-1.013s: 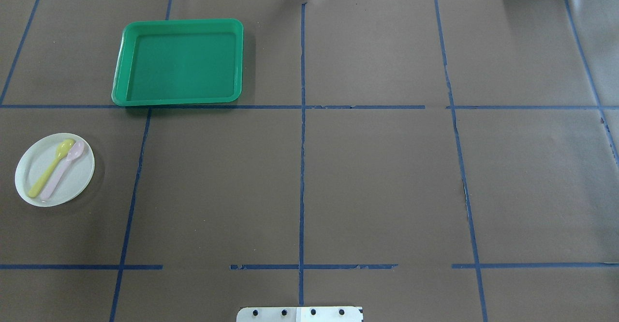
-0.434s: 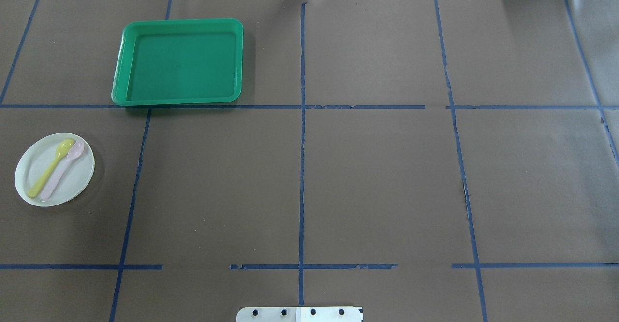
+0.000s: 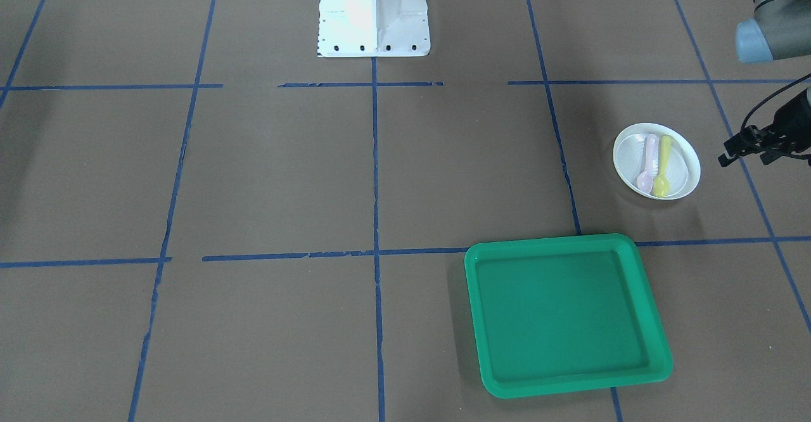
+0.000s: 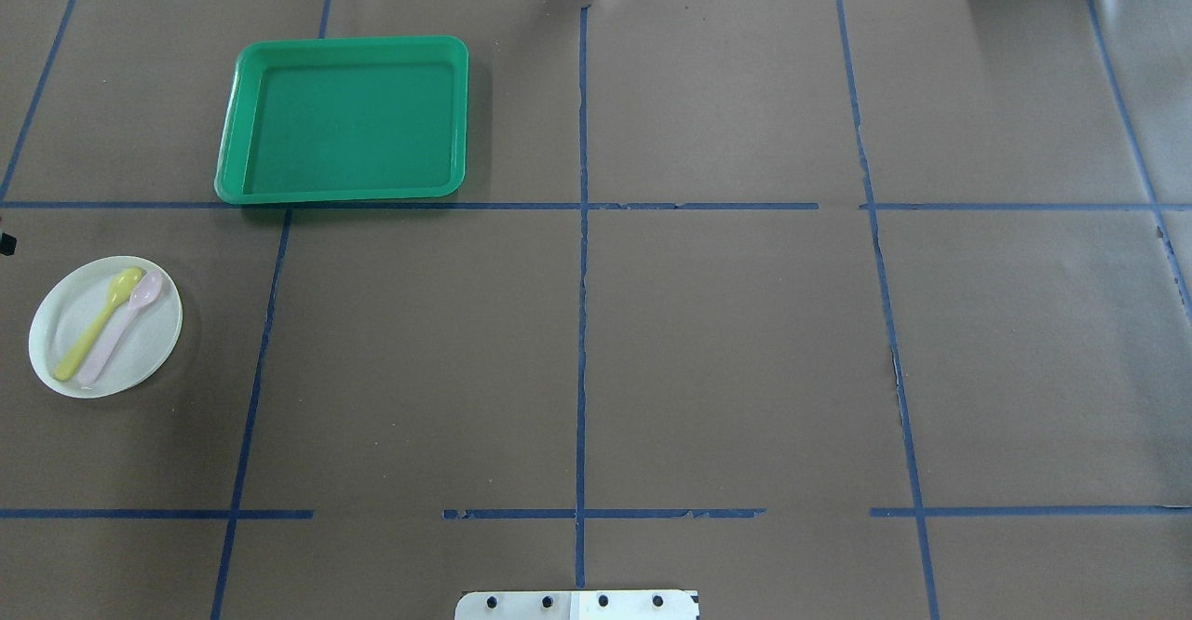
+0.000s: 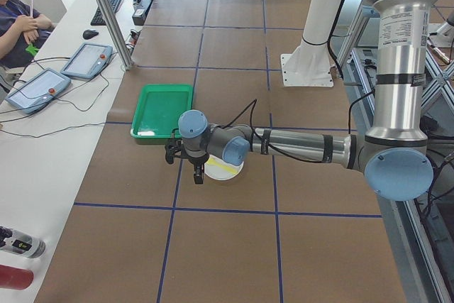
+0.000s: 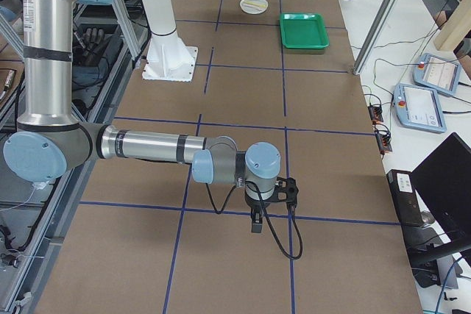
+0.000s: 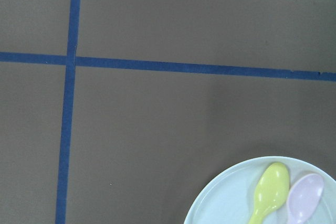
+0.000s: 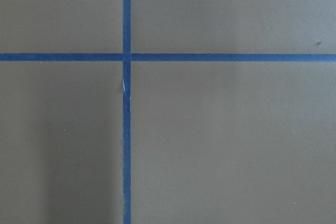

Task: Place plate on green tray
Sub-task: 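Move the left gripper down to the rim of the white plate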

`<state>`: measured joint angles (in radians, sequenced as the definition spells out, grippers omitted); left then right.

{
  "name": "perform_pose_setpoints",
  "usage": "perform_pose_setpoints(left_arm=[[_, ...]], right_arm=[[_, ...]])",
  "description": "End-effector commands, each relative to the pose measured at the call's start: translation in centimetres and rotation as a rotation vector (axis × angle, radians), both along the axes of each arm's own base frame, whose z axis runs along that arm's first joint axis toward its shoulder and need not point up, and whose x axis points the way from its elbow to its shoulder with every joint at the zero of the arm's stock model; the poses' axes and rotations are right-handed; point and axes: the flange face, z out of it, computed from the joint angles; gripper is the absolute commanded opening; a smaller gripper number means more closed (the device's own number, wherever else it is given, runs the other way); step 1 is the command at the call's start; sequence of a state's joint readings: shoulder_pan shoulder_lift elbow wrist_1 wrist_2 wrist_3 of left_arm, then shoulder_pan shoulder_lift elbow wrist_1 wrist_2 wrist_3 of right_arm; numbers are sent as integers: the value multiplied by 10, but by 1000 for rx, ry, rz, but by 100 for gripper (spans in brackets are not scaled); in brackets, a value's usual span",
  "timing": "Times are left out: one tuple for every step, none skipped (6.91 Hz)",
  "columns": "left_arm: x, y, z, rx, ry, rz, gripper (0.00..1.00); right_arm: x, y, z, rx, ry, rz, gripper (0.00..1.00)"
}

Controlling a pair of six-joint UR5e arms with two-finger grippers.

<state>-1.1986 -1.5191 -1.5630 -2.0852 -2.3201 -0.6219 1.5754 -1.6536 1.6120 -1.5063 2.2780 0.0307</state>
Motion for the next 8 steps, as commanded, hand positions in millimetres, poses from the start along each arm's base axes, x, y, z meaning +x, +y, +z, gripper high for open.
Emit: perform_pose_setpoints(left_arm=[[23,9,36,19,-2,-7,100],[36,14,41,7,3,6,100],[47,18,41,6,3,28,100],[55,21,41,11,3,48,100],[61,22,39,14,5,62,100],[62,23,39,14,6,65,100],[64,23,39,16,5,70,88],[64,23,39,16,5,70,68]], right_arm=[[0,0,1,-1,0,0,100],[0,0,0,0,0,0,100],[0,0,0,0,0,0,100],[0,0,1,-1,0,0,100],[0,-1,-1,2,0,0,100],[0,0,0,0,0,0,100],[0,0,0,0,0,0,100],[0,0,0,0,0,0,100]])
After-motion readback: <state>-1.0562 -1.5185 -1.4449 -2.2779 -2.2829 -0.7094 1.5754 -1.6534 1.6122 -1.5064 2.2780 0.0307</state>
